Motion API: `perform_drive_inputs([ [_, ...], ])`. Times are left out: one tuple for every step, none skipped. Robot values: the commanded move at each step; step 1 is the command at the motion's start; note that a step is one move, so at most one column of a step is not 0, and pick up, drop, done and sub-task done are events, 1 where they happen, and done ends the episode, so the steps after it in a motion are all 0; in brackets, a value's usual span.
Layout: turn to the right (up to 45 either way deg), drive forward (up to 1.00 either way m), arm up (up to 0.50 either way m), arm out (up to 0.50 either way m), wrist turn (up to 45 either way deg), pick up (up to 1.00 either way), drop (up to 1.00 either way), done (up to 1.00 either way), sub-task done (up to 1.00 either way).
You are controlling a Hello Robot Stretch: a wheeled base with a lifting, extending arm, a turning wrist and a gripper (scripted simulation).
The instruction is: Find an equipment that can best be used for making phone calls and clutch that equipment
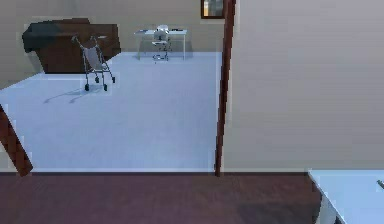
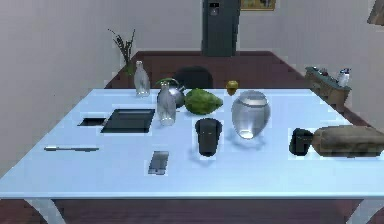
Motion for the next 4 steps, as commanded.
perform_drive_inputs([
  [0.0, 0.15, 0.00, 0.00, 0.0, 0.00, 0.00, 0.00, 0.00],
  [0.0, 0.00, 0.50, 0.00, 0.0, 0.00, 0.00, 0.00, 0.00],
  [0.0, 0.00, 0.38, 0.00, 0.0, 0.00, 0.00, 0.00, 0.00],
  [0.0, 0.00, 0.00, 0.30, 0.0, 0.00, 0.00, 0.00, 0.00],
])
